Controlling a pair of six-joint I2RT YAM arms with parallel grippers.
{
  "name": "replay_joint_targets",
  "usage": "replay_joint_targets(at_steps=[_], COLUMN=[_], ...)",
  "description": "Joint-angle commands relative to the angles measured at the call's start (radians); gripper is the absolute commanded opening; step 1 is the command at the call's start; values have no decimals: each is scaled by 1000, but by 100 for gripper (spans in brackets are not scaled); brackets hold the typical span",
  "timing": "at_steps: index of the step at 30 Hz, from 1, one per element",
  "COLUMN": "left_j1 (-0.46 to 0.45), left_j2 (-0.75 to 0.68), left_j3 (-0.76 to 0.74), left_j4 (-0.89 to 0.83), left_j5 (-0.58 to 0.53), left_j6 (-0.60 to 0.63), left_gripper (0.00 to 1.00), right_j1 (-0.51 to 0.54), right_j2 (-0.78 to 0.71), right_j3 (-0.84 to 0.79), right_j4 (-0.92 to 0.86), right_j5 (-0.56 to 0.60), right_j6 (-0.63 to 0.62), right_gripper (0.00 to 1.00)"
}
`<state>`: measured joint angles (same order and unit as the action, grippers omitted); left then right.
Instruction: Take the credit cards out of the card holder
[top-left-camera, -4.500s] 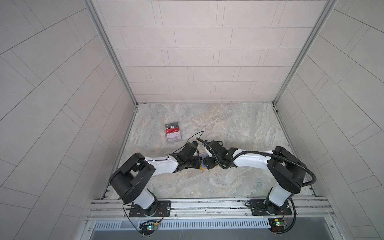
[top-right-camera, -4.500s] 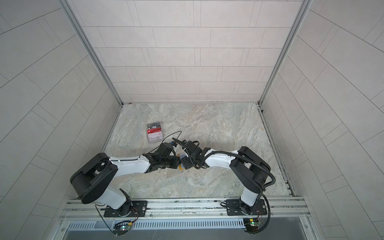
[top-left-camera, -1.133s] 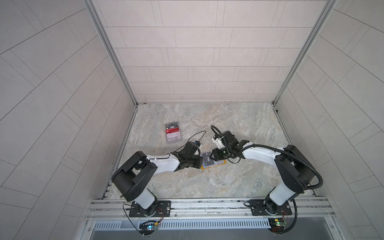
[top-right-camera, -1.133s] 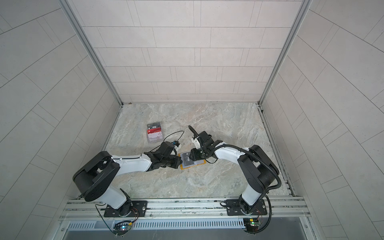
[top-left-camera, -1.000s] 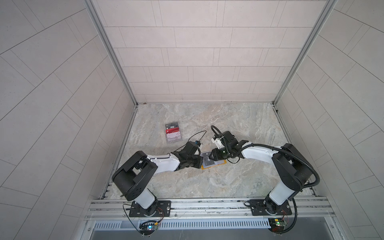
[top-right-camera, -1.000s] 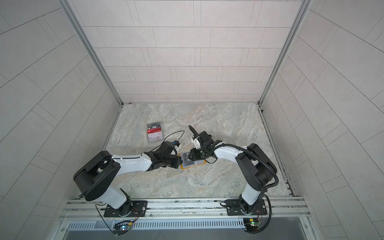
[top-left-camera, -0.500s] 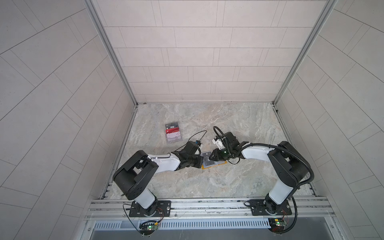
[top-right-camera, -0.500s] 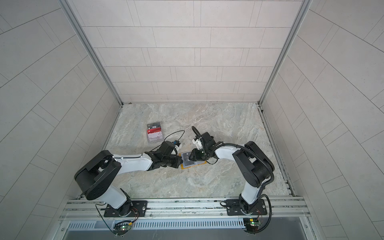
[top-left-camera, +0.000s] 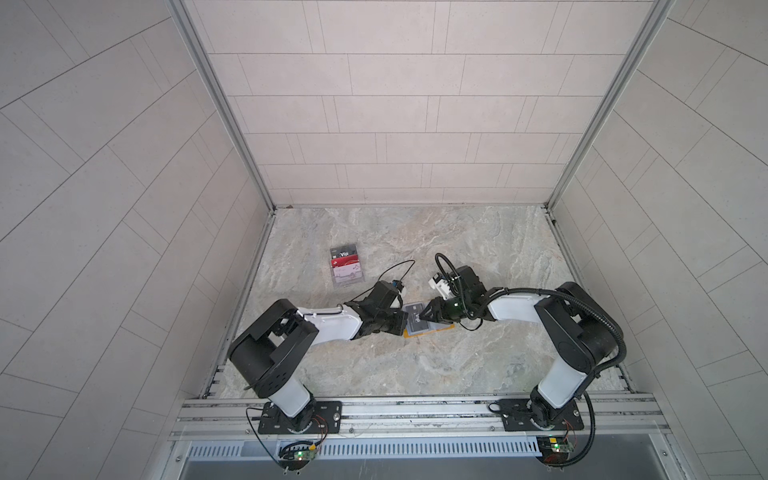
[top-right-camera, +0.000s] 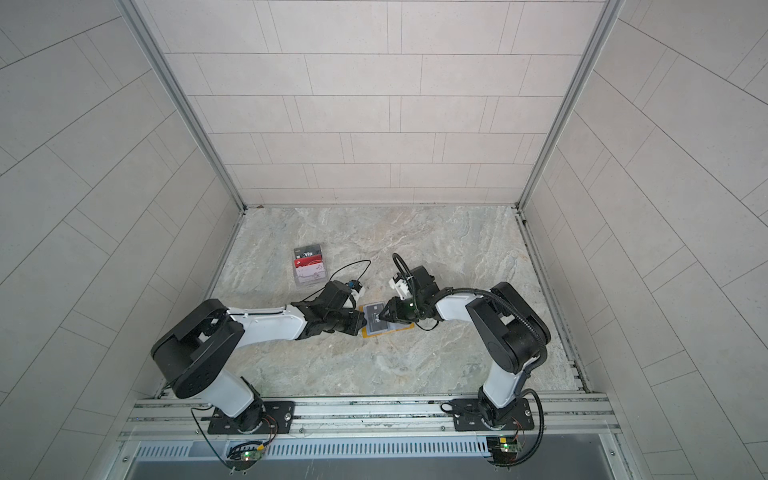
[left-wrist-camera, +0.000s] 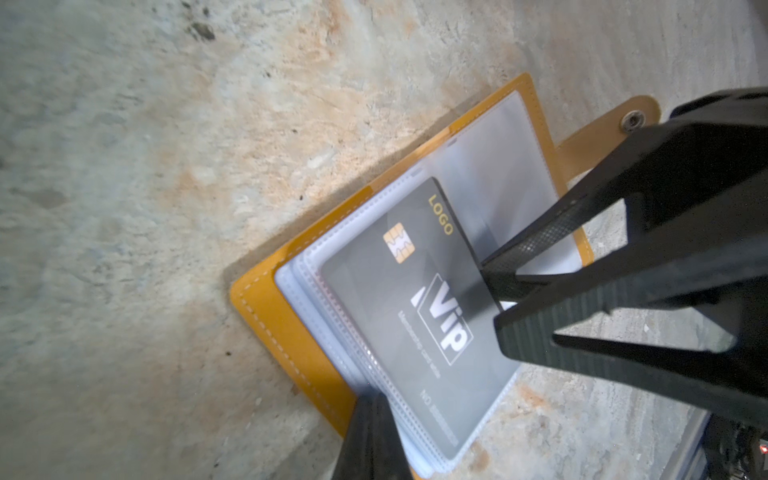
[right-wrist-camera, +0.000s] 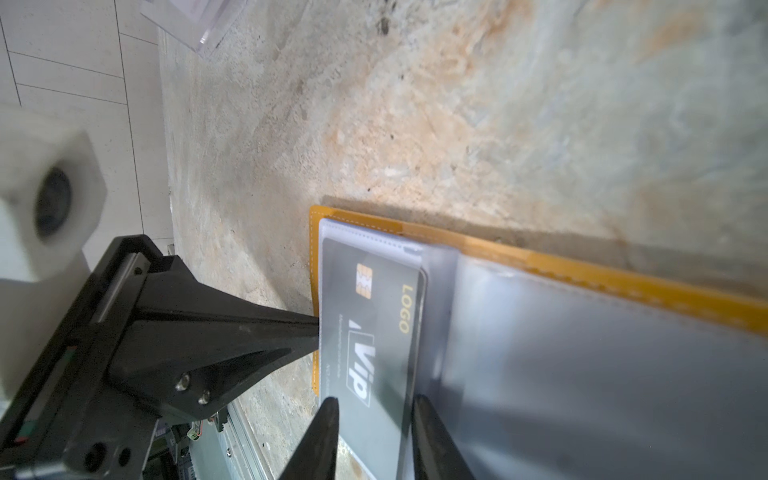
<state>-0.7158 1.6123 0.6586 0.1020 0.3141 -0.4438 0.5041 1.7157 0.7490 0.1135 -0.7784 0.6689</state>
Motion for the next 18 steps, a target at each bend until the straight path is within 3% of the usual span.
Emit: replay_joint_targets(at_steps=[1,18], left_j1=[-5,-7], left_j2=[64,78], left_j3=[-19,-8], left_j4=[-103,-116], left_j5=[-55,-69], left_j6=[17,16], left_gripper=[0,0], right_j1=[3,-12], right_j2=[-27,-55], right_j3=[-5,-23], right_j4=[30,71], right_j5=[-48,-122], right_j6=[15,38], right_gripper=[32,30])
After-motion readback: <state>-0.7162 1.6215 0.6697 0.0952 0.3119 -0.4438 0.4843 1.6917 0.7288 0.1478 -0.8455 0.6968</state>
